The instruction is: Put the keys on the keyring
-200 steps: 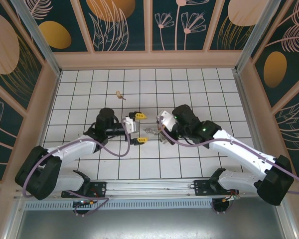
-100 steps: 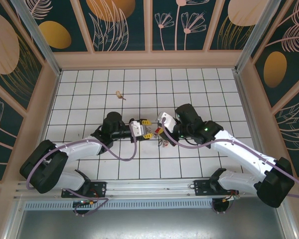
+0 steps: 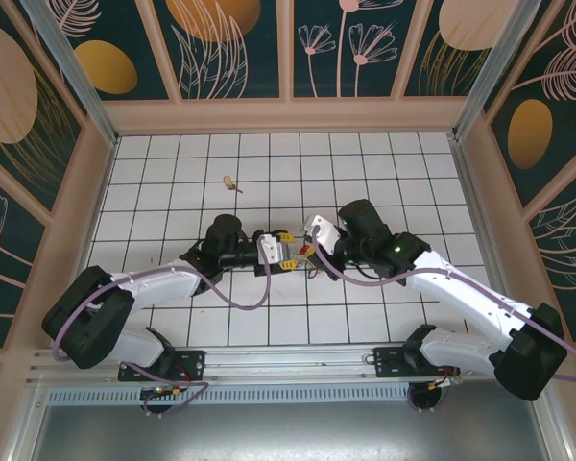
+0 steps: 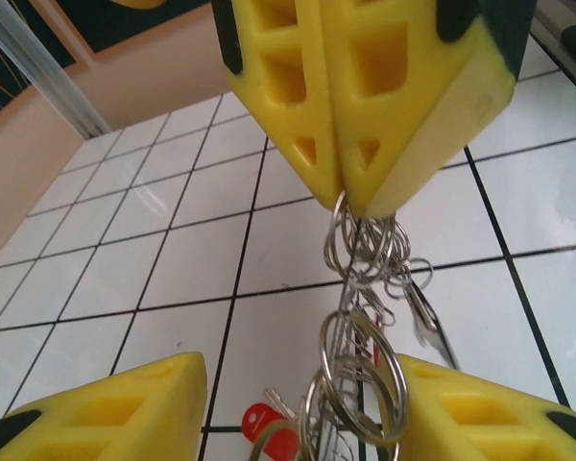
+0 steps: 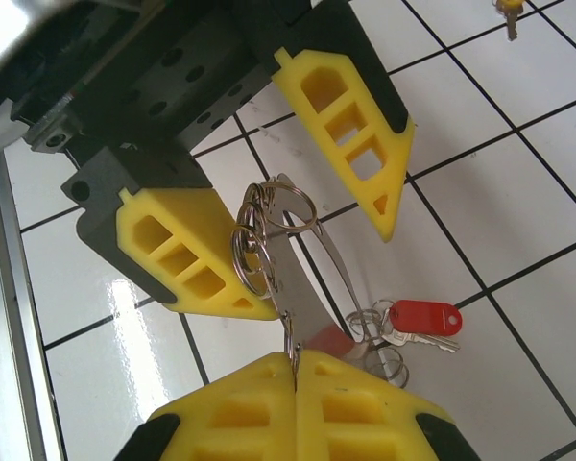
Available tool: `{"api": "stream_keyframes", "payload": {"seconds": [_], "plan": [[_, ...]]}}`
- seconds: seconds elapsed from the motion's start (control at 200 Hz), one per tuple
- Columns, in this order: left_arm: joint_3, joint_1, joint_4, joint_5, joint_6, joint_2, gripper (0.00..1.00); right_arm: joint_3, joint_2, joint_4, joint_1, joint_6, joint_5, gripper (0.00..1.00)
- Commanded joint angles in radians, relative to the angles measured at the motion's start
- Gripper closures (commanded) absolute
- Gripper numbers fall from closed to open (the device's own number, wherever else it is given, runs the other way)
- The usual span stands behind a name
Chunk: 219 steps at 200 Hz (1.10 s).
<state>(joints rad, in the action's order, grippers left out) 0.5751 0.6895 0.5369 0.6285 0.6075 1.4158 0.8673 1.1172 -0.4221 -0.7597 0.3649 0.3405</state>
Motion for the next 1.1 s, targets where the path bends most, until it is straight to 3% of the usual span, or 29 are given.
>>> {"api": "stream_keyframes", "payload": {"seconds": [0.0,0.11,0.205,0.25,0.495,0.576,0.671,0.796,0.906,1.091], "plan": [[0.035,0.008,-0.076,-0.002,0.041,0.012,0.52,0.017,0.001,0.051,0.007,0.016,0.002,1.00],[0.043,0.010,-0.096,-0.012,0.052,0.012,0.60,0.024,0.010,0.048,0.007,0.014,0.003,1.00],[0.060,0.011,-0.119,-0.040,0.045,0.019,0.82,0.024,0.015,0.051,0.007,0.012,0.005,1.00],[0.073,0.012,-0.134,-0.044,0.042,0.021,0.88,0.024,0.014,0.051,0.007,0.011,0.006,1.00],[0.067,0.012,-0.061,-0.052,-0.059,0.002,0.90,0.020,0.003,0.056,0.008,-0.002,-0.034,1.00],[0.062,0.013,-0.023,-0.062,-0.121,-0.013,0.89,0.017,-0.016,0.071,0.008,-0.036,-0.082,0.77],[0.059,0.013,0.031,-0.113,-0.247,-0.038,0.90,0.035,-0.055,0.066,0.011,-0.098,-0.089,0.65],[0.040,0.013,0.110,-0.177,-0.415,-0.088,0.92,0.042,-0.144,0.090,0.014,-0.191,-0.119,0.61],[0.023,0.013,0.144,-0.224,-0.483,-0.140,0.93,0.015,-0.241,0.145,0.019,-0.277,-0.133,0.61],[0.009,0.013,0.186,-0.233,-0.531,-0.225,0.97,-0.176,-0.399,0.472,0.017,-0.396,0.006,0.66]]}}
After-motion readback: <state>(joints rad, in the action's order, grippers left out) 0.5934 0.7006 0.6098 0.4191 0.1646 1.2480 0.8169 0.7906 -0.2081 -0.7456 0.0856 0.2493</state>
